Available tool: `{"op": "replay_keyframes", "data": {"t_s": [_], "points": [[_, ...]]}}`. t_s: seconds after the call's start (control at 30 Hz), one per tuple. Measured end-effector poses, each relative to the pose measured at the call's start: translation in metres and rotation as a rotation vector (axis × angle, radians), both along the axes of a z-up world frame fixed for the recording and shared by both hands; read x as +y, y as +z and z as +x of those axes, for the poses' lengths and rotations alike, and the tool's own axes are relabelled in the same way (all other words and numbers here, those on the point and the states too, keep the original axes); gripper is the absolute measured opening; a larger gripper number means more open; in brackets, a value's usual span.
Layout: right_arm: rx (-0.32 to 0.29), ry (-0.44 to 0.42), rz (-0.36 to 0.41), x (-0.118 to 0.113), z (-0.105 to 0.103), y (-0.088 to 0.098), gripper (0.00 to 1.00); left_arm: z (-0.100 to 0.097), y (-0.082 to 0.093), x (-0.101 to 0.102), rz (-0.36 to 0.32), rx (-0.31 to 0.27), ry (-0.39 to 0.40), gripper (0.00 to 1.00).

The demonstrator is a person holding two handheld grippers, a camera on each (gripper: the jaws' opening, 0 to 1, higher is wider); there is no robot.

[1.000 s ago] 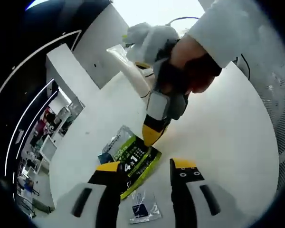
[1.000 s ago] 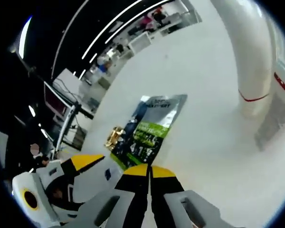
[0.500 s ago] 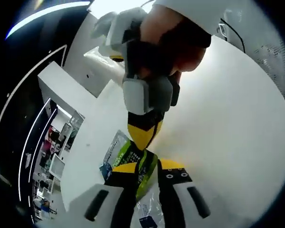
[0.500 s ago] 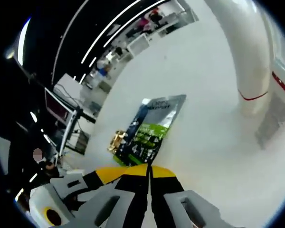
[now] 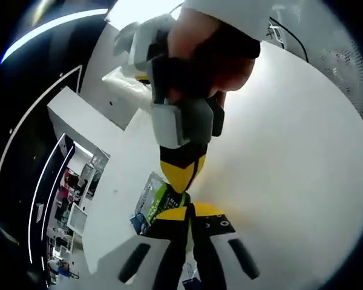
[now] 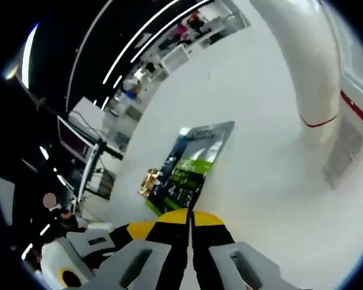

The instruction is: Arrange the skincare products in the storage area until every visible bottle or jar stands upright without overlapping.

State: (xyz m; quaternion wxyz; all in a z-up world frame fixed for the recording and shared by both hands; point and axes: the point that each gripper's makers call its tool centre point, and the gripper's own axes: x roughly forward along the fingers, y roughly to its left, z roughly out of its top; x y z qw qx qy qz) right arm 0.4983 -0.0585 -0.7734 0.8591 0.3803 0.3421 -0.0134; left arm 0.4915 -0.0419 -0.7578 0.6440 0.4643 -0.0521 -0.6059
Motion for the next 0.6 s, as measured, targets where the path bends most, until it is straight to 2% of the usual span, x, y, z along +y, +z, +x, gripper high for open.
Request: {"op": "replay_keyframes", "data": {"t_s": [0.1, 0.17, 0.2, 0.37, 0.53, 0.6], "points": [[-0.005, -0.003, -0.003, -0.001, 0.0, 0.0, 0.01, -0.002, 0.0, 0.0, 0.006, -0.009, -0.01, 0.03], [-0.005, 0.0, -0.01, -0.001, -0.001, -0.001, 0.08, -0.004, 0.001, 0.0, 0.002, 0.0, -0.005, 0.03], [-0.002, -0.005, -0.008, -0.001, -0.001, -0.001, 0.08, -0.005, 0.002, -0.001, -0.002, 0.003, -0.001, 0.03], [-0.005, -0.053, 0.081, 0.0, -0.002, -0.001, 0.07, -0.011, 0.01, -0.005, -0.021, 0.005, -0.012, 0.03], [-0.011, -0.077, 0.107, -0.001, -0.003, 0.001, 0.07, -0.023, 0.016, -0.012, -0.032, -0.011, -0.046, 0.03], [-0.014, -0.086, 0.117, -0.002, -0.005, 0.002, 0.06, -0.028, 0.018, -0.014, -0.038, -0.001, -0.052, 0.03]]}}
